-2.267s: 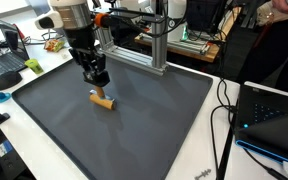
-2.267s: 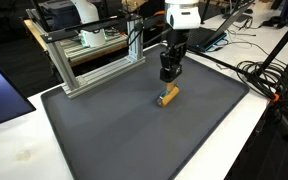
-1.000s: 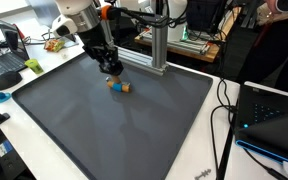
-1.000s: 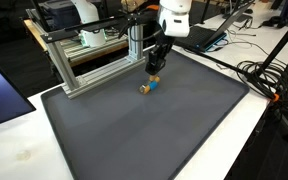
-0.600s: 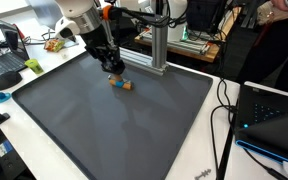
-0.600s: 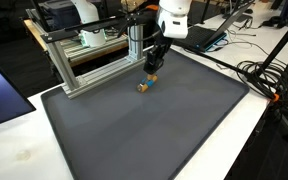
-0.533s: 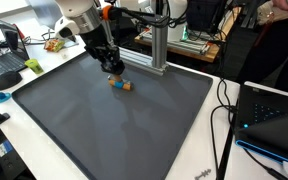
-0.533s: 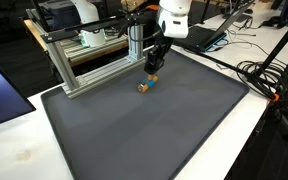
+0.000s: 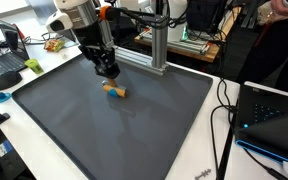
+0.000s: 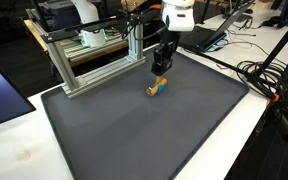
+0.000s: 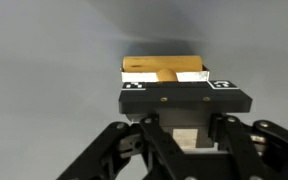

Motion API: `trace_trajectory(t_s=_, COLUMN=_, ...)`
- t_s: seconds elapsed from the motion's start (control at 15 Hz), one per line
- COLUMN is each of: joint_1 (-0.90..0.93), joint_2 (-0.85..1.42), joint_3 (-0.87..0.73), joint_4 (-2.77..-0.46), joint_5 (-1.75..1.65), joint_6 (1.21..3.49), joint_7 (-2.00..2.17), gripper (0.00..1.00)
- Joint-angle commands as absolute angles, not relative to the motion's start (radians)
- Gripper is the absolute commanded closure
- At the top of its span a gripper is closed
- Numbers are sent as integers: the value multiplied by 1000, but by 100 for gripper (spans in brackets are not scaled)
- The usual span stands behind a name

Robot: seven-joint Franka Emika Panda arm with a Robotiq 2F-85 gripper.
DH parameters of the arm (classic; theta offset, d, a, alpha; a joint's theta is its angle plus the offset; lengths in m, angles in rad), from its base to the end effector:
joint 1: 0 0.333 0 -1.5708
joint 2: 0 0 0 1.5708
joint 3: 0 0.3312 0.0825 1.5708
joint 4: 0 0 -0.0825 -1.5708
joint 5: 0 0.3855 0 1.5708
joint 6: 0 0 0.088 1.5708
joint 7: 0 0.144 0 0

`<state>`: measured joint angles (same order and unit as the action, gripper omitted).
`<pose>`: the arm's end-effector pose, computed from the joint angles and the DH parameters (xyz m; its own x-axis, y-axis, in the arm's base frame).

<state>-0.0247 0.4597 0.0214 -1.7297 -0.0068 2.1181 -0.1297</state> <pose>0.6603 -0.0037 0.2870 0.9893 0.1281 -0.0700 0.1274 -0.9918 -0.0131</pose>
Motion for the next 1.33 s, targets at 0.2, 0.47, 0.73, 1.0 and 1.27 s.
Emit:
trace_trajectory(t_s=0.2, joint_1=-28, joint_2=500, joint_3=43, joint_4=-1744, joint_5=65, joint_6=2341, joint_7=-118, gripper=78)
trace_trajectory(t_s=0.47, joint_1=-16, joint_2=520, joint_3=40, joint_4=-1745, joint_5=44, joint_6=2387, joint_7=-108, gripper=78)
trace_trajectory(t_s=0.73, joint_1=-16, joint_2=501, joint_3=37, joint_4=-1761, joint_5=38, joint_6=2392, joint_7=-106, gripper=78)
trace_trajectory(t_s=1.0, joint_1=-24, joint_2=462, joint_3=45, joint_4=-1791, joint_5=53, joint_6=2449, joint_7=-118, gripper=78)
trace_trajectory(t_s=1.27, joint_1=-41, joint_2=390, joint_3=66, joint_4=-1844, joint_5=50, joint_6=2458, joint_7=-192, gripper=78)
